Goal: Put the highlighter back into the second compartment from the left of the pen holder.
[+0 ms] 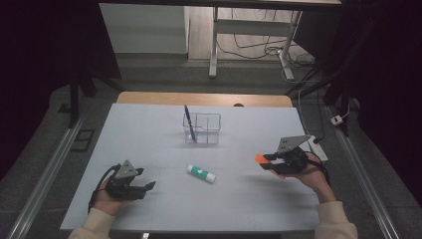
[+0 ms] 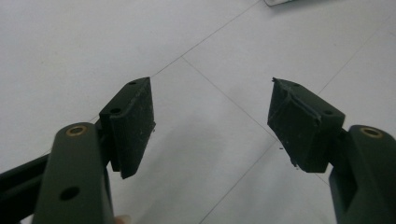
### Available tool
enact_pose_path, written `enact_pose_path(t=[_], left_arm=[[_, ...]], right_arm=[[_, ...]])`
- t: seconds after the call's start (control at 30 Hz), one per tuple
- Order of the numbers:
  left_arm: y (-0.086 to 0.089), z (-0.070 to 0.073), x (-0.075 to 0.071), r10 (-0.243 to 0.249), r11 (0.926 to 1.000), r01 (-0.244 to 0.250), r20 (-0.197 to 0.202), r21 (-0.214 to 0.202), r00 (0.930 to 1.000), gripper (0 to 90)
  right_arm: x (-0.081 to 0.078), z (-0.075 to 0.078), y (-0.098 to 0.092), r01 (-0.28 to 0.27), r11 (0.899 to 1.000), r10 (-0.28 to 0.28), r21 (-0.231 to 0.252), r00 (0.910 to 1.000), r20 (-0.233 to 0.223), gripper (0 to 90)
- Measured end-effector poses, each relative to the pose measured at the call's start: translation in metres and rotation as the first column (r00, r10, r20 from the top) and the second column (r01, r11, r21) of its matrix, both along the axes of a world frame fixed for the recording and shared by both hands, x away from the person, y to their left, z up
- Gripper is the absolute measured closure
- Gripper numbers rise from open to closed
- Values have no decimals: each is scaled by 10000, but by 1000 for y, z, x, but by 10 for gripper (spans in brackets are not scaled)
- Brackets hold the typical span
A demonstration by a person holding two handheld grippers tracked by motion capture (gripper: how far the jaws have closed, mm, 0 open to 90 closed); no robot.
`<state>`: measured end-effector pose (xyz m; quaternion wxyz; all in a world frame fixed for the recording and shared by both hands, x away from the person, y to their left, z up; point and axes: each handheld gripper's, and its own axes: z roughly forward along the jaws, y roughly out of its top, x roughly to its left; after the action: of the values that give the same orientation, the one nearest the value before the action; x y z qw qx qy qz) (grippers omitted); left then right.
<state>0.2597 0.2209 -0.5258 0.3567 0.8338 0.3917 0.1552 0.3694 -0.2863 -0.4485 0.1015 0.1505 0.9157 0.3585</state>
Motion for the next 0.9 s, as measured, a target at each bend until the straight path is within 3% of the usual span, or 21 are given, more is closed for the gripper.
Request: enact_pose_path(t=[0.33, 0.4, 0.6, 0.9], left_arm=[[0, 0, 0, 0, 10000, 0, 14, -7, 10000, 316], [0, 0, 0, -3, 10000, 3, 7, -1, 10000, 316], [0, 0, 0, -18, 10000, 18, 2, 2, 10000, 316], [-1, 0, 0, -23, 10000, 23, 20, 4, 10000, 316]], right_arm=[[1, 4, 4, 935, 9906, -954, 1004, 9953, 146, 643], [1, 6, 4, 1012, 9847, -1032, 1416, 9946, 69, 643], [-2, 12, 9, 1202, 9710, -1297, 2067, 9910, 327, 643], [-3, 18, 14, 1543, 9540, -1772, 2569, 9818, 681, 643]])
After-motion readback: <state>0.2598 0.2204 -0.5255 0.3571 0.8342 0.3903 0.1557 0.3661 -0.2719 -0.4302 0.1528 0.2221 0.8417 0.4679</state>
